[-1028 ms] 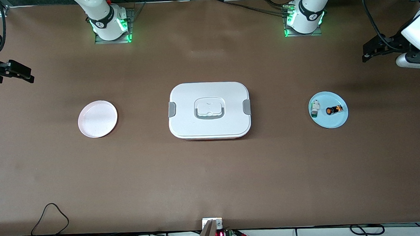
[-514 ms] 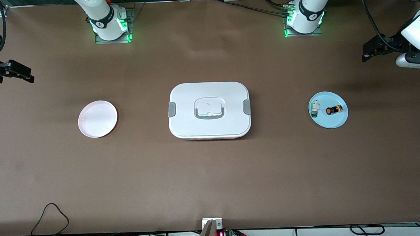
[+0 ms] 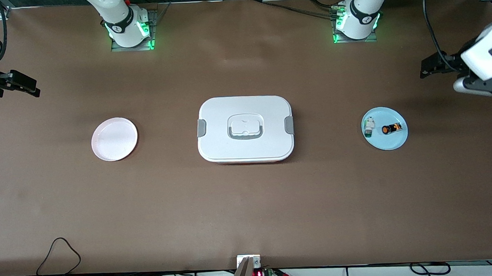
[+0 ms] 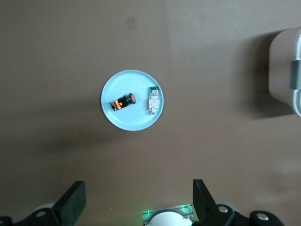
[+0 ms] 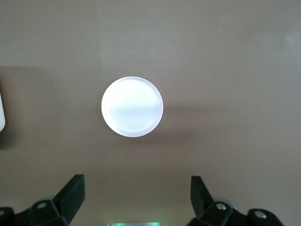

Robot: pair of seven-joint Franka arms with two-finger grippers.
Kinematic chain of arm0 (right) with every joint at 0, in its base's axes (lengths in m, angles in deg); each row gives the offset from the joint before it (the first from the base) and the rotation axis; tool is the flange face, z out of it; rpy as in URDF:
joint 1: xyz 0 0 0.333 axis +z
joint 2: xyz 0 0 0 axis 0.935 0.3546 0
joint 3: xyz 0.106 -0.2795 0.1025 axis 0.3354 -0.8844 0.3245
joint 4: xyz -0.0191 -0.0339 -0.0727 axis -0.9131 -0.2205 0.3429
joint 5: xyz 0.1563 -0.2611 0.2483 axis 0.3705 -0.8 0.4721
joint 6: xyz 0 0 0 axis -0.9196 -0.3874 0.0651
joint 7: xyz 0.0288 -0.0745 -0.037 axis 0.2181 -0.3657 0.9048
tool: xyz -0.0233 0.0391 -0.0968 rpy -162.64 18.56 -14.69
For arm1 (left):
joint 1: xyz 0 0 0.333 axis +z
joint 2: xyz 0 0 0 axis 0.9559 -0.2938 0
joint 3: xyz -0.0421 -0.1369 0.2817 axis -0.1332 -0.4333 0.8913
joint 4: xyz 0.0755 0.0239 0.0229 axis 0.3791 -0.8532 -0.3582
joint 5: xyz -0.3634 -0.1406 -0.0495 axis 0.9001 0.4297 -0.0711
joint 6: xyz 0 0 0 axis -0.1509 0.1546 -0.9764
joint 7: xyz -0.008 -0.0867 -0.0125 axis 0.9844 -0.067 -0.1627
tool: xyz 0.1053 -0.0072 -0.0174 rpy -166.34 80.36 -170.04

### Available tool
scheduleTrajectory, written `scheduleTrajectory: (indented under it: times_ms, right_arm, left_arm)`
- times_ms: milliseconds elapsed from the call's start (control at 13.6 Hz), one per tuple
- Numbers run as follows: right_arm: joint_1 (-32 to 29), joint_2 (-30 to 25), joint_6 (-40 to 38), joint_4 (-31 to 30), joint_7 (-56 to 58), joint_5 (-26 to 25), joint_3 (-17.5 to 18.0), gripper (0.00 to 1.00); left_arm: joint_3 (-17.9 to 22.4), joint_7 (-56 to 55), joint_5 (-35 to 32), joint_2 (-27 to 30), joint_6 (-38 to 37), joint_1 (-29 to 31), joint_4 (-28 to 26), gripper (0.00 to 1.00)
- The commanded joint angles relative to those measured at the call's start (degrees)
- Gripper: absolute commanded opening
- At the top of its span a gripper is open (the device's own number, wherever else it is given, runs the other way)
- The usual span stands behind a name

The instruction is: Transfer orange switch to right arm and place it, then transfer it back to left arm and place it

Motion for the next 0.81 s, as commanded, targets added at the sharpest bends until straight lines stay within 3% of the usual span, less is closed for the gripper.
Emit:
scheduleTrajectory:
  times_ms: [0, 367, 735]
  right_arm:
    - [-0.01, 0.02, -1.11, 0.9, 0.15, 0.83, -0.2, 1.0]
    - [0.08, 0.02, -1.02, 0.9, 0.15, 0.57, -0.2, 1.0]
    - [0.08, 0.02, -1.02, 0.99, 0.07, 0.83, -0.2, 1.0]
  left_arm:
    - [-0.14, 2.99, -0.78, -2.52, -2.88, 3.16, 1.1, 1.0]
    - [-0.05, 0.9, -0.51, -9.81, -1.41, 5.89, 0.4, 1.0]
    - [-0.05, 0.36, -0.51, -10.96, 11.23, 9.41, -9.35, 1.0]
